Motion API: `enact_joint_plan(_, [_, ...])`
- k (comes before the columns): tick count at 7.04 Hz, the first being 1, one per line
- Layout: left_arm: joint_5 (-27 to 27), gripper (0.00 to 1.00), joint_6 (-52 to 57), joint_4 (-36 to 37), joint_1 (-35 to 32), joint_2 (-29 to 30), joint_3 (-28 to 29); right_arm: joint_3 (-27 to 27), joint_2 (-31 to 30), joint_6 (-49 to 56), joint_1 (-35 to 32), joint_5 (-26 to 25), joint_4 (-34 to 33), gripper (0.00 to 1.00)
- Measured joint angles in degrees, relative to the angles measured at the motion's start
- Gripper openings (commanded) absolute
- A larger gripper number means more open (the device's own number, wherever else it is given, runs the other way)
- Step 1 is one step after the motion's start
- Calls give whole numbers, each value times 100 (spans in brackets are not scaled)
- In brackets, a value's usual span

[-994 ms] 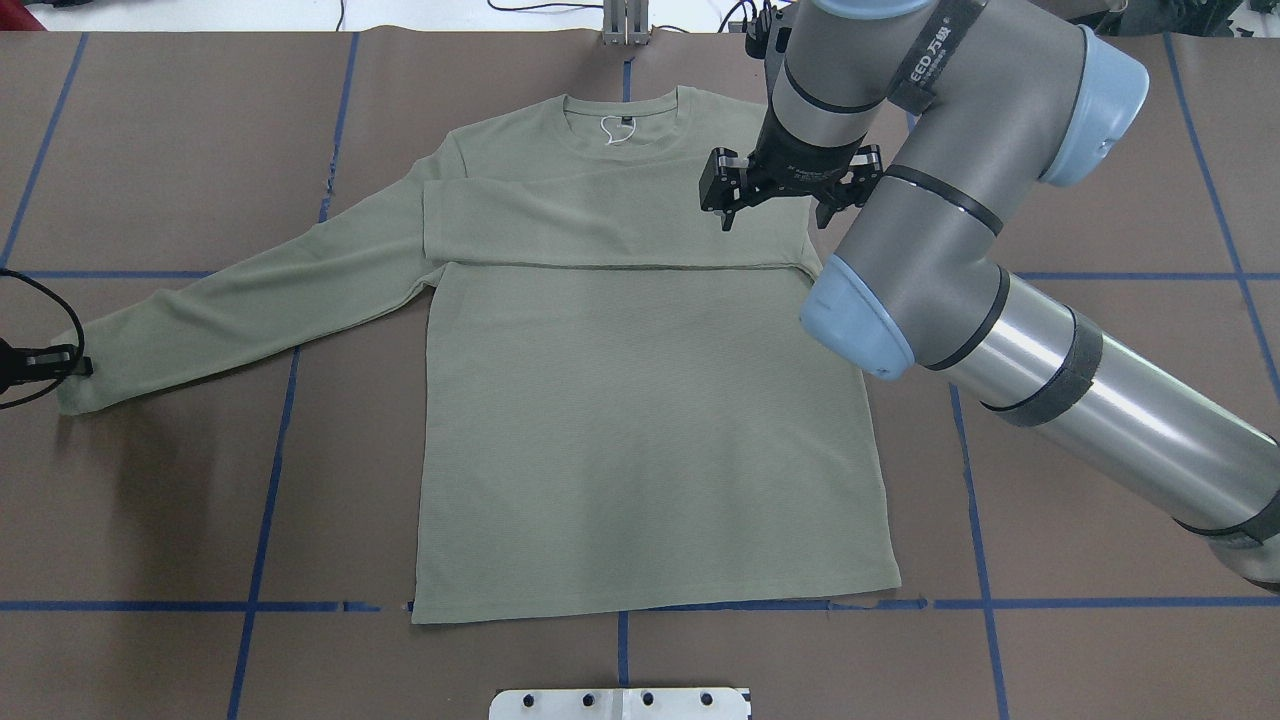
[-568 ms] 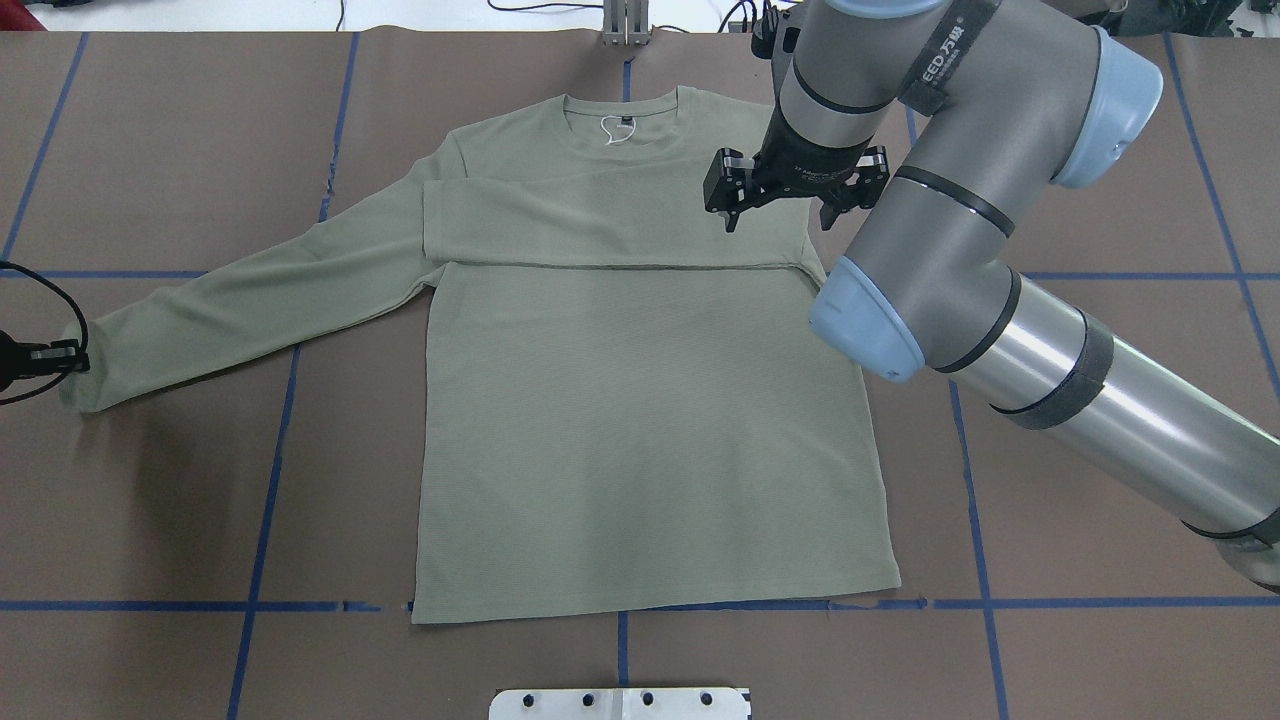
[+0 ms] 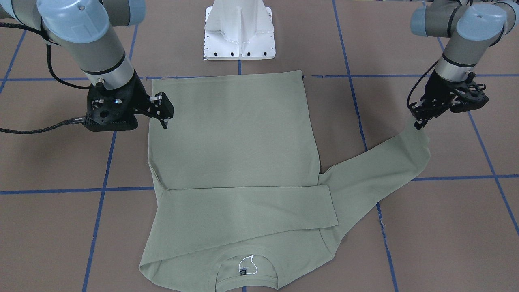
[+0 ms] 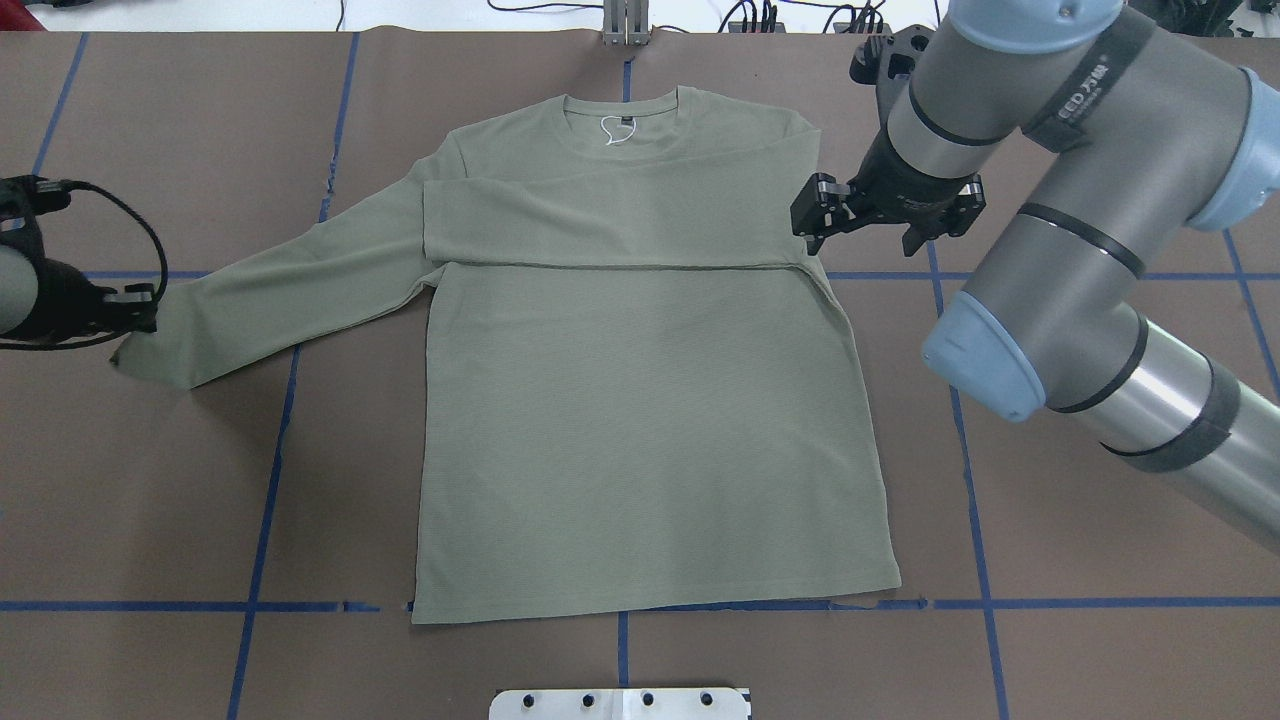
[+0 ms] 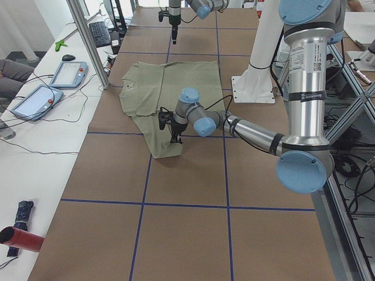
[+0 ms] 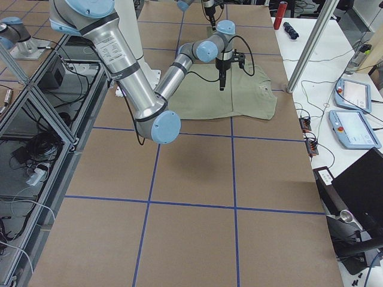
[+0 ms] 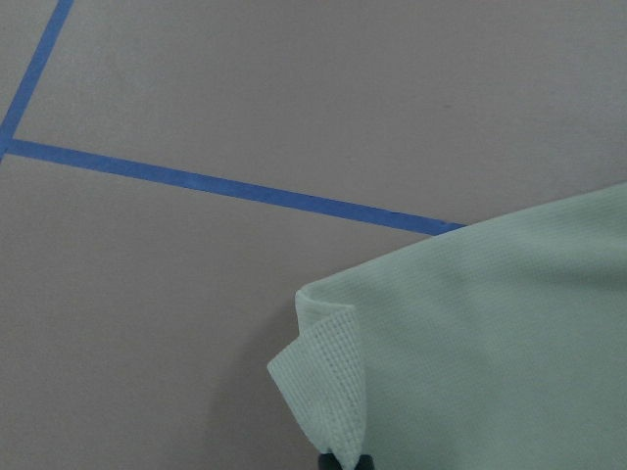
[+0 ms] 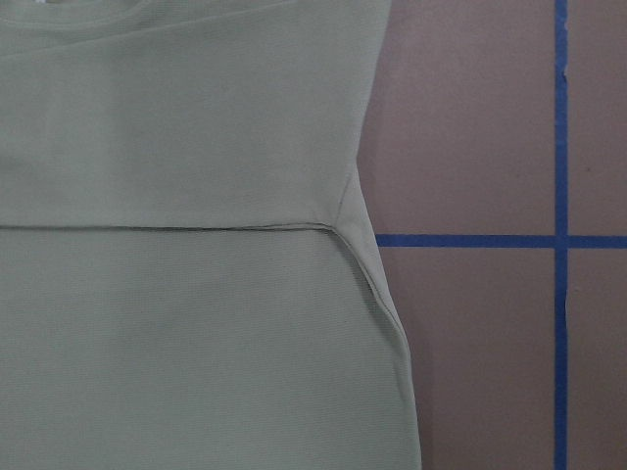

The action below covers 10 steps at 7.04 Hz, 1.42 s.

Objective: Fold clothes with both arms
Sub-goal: 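Fold the other sleeve with the left gripper across the shirt toward the right gripper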

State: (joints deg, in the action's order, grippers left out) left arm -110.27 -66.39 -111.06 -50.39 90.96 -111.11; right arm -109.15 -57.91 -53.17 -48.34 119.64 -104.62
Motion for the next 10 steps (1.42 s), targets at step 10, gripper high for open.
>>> enact_joint_plan(10, [-951, 0, -3006, 779, 11, 6110, 3277, -1224, -1969, 451, -359, 159, 47, 100])
